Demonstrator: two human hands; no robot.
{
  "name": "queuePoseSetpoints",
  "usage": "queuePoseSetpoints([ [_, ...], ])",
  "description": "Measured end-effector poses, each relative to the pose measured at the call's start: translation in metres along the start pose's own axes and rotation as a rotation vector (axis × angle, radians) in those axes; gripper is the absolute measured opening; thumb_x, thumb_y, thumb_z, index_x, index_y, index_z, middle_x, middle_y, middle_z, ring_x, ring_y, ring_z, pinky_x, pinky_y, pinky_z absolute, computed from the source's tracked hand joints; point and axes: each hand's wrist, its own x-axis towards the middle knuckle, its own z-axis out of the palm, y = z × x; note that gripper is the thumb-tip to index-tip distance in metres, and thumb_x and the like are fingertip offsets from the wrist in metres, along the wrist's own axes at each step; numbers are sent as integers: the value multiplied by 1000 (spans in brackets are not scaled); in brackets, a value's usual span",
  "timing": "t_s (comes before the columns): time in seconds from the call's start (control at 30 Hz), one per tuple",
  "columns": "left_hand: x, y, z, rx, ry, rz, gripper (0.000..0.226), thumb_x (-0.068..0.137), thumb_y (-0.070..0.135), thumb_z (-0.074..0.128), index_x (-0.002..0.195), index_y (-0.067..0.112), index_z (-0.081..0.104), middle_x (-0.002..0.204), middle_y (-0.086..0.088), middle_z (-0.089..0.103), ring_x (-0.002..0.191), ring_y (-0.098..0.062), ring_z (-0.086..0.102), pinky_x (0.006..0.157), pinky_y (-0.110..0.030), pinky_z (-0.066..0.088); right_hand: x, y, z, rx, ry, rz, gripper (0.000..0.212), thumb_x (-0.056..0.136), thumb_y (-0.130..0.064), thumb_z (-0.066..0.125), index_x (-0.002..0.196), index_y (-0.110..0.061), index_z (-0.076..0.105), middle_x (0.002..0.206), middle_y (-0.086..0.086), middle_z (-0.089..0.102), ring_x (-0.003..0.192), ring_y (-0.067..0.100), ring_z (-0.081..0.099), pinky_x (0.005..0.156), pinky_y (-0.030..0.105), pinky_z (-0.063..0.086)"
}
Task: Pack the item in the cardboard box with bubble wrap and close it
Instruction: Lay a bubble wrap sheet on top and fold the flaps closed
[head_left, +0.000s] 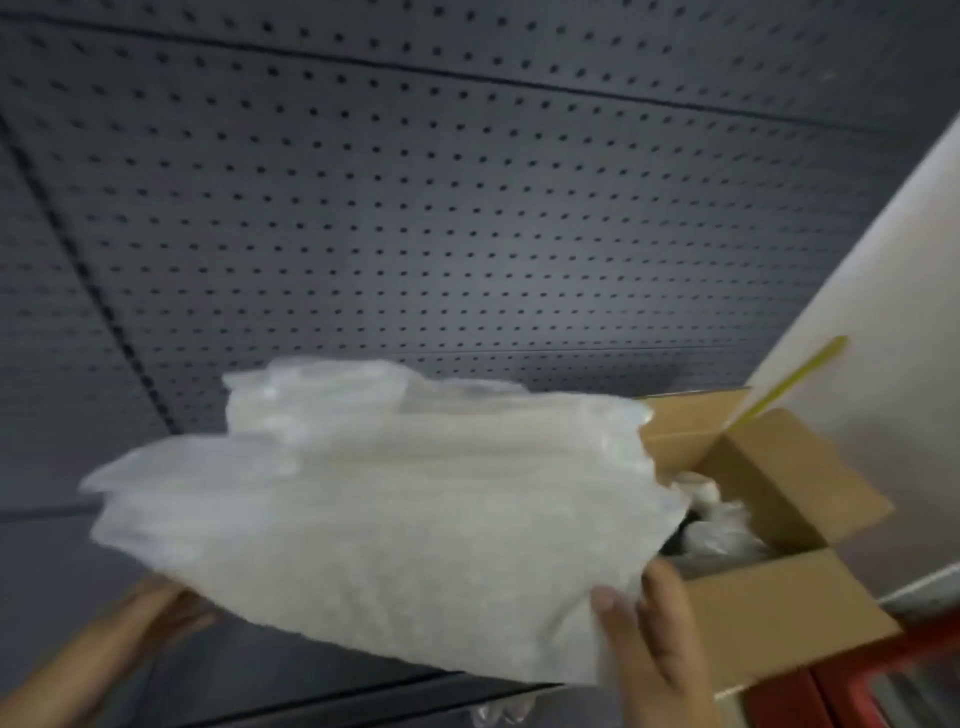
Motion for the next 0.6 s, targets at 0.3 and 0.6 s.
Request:
queuePoseSetpoints([
  [0.3,-116,118,284,196,-493,-75,73,55,74,52,104,20,61,86,0,75,75,-21,72,64,-36,57,113,-4,-158,-87,141,190,33,91,0,50,115,-19,62,110,7,68,96,30,64,88,48,50],
  [0.6,-111,61,410,550,-311,194,49,72,10,79,110,29,55,87,3,74,87,-20,69,78,-25,56,243,40,-268,-565,-207,38,42,91,-12,56,131,-22,51,119,-4,62,99,9,60,83,23,49],
])
